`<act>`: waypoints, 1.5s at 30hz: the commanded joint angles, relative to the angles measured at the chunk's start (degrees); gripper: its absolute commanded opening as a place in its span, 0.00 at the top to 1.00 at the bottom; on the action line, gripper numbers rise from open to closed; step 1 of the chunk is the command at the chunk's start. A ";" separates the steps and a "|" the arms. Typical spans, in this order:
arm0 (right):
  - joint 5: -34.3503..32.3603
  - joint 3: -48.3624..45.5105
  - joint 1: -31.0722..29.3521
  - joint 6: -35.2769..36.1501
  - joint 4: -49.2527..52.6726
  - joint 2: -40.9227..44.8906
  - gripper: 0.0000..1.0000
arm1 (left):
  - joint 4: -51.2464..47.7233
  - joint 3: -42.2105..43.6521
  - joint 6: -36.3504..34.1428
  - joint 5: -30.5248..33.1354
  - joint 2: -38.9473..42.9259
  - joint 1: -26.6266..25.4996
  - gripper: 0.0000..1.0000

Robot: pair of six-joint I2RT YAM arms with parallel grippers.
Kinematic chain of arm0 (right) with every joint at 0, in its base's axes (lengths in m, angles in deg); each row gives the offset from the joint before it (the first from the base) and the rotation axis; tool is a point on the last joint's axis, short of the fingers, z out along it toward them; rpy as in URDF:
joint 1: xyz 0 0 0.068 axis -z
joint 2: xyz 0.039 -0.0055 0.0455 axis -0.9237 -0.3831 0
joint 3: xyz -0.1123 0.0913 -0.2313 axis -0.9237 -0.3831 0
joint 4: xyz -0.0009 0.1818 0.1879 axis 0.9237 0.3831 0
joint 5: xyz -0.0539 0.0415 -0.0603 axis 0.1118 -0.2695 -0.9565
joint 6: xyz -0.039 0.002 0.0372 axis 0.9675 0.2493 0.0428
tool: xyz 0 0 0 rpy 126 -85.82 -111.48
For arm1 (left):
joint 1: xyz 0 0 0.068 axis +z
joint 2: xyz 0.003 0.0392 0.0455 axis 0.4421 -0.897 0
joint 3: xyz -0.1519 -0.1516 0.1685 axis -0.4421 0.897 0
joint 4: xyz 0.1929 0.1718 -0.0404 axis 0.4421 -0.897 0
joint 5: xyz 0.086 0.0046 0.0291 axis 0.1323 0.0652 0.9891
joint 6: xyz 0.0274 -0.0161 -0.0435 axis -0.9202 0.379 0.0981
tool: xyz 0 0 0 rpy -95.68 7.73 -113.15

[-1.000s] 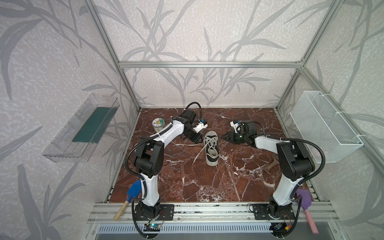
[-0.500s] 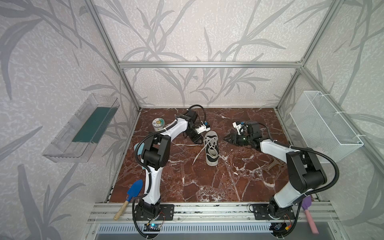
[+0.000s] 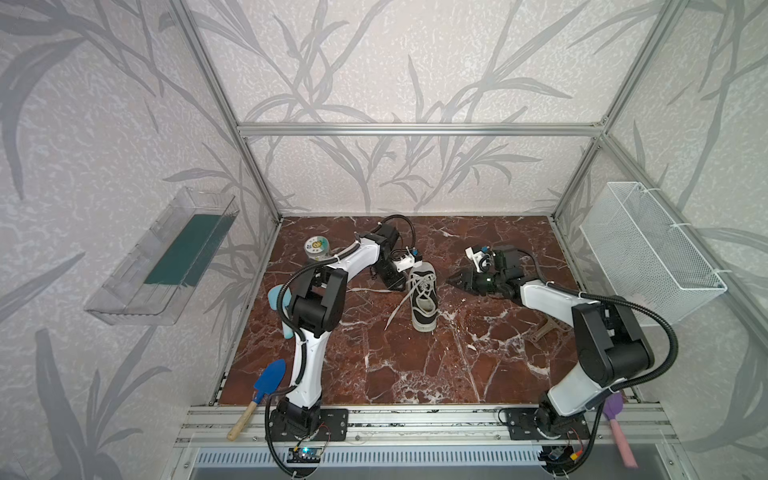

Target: Tie the shoes

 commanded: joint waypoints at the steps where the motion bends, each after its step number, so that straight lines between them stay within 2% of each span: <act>1: 0.73 0.07 -0.76 -0.98 -1.05 1.03 0.60 | -1.05 -1.58 -2.15 0.63 -0.52 -0.25 0.81; 6: 0.11 1.68 -2.20 -1.76 -0.94 -0.47 0.60 | -0.41 -0.67 -2.29 1.75 1.94 -0.44 0.98; 8: 0.02 2.70 -2.98 -2.27 -1.33 -1.51 0.60 | 0.19 0.27 -2.83 2.34 3.71 -0.66 1.00; 12: 0.02 5.43 -4.52 -2.60 -2.68 -4.76 0.63 | 1.23 2.49 -3.89 3.59 7.13 -1.29 1.00; 17: 0.02 8.51 -5.67 -6.25 -4.72 -8.11 0.67 | 1.30 4.10 -4.32 4.48 9.63 -1.65 1.00; 22: 0.54 12.14 -7.32 -7.27 -5.49 -11.40 0.79 | 1.17 5.34 -4.97 5.58 11.37 -2.39 1.00; 24: 0.46 13.30 -8.03 -7.22 -5.27 -12.63 0.81 | 1.08 5.71 -5.15 5.92 11.88 -2.65 1.00; 31: 0.11 16.78 -9.25 -7.81 -4.71 -17.01 0.84 | 1.48 8.01 -7.03 7.61 14.45 -3.68 1.00; 39: -2.05 20.78 -9.95 -4.43 2.71 -19.56 0.85 | 5.73 12.98 -12.64 8.69 19.11 -5.28 1.00; 45: -5.69 22.42 -10.26 0.72 11.08 -18.44 0.87 | 5.98 13.01 -13.41 9.32 19.48 -5.92 1.00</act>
